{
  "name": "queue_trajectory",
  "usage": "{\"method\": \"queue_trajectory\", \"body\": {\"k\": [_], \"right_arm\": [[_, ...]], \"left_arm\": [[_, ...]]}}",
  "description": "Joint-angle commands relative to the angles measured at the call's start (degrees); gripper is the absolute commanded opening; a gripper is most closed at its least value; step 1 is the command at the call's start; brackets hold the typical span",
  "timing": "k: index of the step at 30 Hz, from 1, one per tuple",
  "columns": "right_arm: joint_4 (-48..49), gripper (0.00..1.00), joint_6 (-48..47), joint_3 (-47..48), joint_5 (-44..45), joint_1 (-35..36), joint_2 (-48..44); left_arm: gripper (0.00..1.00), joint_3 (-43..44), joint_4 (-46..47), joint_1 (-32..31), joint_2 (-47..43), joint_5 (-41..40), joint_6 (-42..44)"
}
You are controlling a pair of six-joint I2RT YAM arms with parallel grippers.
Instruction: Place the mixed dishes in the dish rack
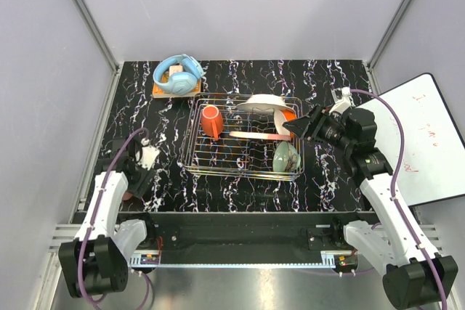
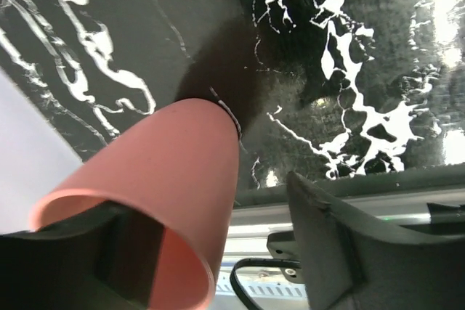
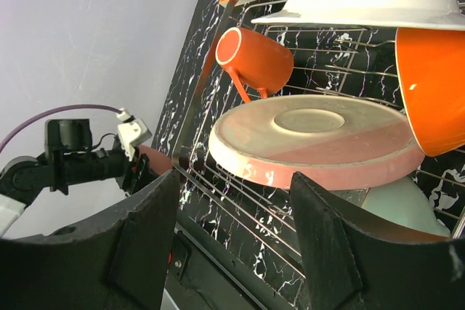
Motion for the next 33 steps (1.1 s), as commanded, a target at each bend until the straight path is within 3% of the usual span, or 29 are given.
{"method": "queue_trajectory", "body": {"k": [1,2,3,5,10,12,15,16,17,21,22,24,25,26,30,33], "right_arm": [[0.49,0.69,-1.07,0.20,0.99,-0.33,-1.13],[0.40,0.69,-1.07,0.29,0.99,-0.33,-1.13],[0.32,0.67,-1.15,0.46,0.99,-0.33,-1.05],[0.23,0.65,-1.15,0.55,0.99,-0.33,-1.13],[0.66,0.63,-1.15,1.96,0.55,-0.33,-0.52],[1.45,0.63,-1.15,2.57,-0.24,-0.33,0.09],[5.05,0.65,-0.10,3.27,-3.56,-0.33,1.32],[7.67,0.66,0.94,3.45,-4.62,-0.33,1.76],[8.57,0.68,1.56,3.71,-5.77,-0.33,2.81],[16.38,0.75,5.60,6.35,-11.73,-0.33,6.24],[20.40,0.77,8.40,6.70,-12.71,-0.33,6.95],[28.47,0.80,14.19,7.05,-15.69,-0.24,9.40],[31.57,0.81,16.58,7.32,-16.75,-0.24,10.46],[34.74,0.82,19.04,7.41,-17.63,-0.15,12.90],[54.21,0.87,35.35,6.27,-19.49,0.90,19.95],[63.56,0.89,42.94,5.91,-18.18,3.62,25.57]], "left_arm": [[0.48,-0.66,7.96,0.23,4.73,-1.63,0.46],[0.40,-0.31,8.57,0.23,5.79,-1.63,0.20],[0.22,1.08,8.84,0.31,6.76,-1.28,-0.41],[0.01,3.98,8.84,0.23,8.70,0.04,-1.38],[0.00,14.43,6.22,0.14,11.33,8.10,-4.46],[0.00,22.86,2.97,-0.30,12.83,12.59,-6.73],[0.00,34.99,-0.82,-1.09,15.91,25.06,-10.07],[0.00,37.72,-1.43,-1.27,17.48,34.05,-10.70],[0.00,42.62,-1.79,-1.62,18.28,38.15,-11.57],[0.00,53.20,-1.62,-6.35,23.28,57.92,-18.33],[0.00,54.87,-1.44,-7.06,25.56,67.19,-19.22],[0.00,56.73,3.28,-9.59,27.59,76.64,-23.42],[0.00,56.04,6.09,-10.49,28.04,85.04,-25.10],[0.00,56.03,11.25,-12.76,28.56,87.73,-28.08],[0.00,59.19,11.66,-17.17,31.81,95.57,-24.07],[0.00,60.16,11.66,-18.93,32.43,99.17,-19.77]]}}
